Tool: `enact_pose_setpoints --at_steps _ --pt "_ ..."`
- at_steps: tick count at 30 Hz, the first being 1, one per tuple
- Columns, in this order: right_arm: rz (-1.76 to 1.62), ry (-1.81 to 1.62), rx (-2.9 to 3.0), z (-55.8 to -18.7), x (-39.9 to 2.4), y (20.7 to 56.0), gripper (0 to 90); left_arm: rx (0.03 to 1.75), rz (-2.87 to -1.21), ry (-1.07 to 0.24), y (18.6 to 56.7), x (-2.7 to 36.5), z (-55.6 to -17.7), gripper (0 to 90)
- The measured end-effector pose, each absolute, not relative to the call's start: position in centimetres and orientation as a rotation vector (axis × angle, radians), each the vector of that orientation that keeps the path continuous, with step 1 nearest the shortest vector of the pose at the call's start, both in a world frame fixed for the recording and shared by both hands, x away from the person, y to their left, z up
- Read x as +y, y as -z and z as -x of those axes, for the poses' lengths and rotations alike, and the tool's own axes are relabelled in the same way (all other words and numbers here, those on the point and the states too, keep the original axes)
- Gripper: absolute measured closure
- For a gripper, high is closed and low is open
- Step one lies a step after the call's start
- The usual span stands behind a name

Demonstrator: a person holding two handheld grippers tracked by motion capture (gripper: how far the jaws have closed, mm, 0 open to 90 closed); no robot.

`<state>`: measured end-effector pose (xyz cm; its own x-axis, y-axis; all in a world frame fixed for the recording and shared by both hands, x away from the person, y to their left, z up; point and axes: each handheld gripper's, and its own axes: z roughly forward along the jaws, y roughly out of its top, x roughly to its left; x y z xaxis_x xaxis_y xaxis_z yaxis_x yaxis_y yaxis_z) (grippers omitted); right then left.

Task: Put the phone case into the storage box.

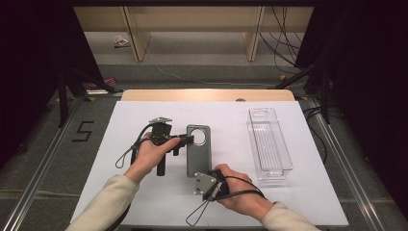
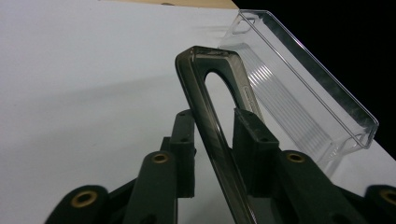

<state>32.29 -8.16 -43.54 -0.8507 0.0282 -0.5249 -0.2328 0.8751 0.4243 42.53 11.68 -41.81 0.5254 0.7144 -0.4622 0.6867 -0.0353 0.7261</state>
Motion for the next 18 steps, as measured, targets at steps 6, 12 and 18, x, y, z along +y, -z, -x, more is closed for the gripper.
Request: enact_pose_setpoints --at_steps 6,12,18 --pt "0.155 -0.647 2.515 -32.3 -8.2 43.7 88.9 1.179 -1.709 0.009 41.5 11.6 -42.3 74.7" --pt "0.151 -0.647 2.516 -32.4 -8.2 43.9 89.0 1.151 -1.706 0.010 40.9 11.4 -41.9 77.1" --pt "0.155 -0.641 2.507 -32.5 -8.2 44.0 89.0 1.134 -1.692 0.021 40.8 11.3 -41.8 78.5"
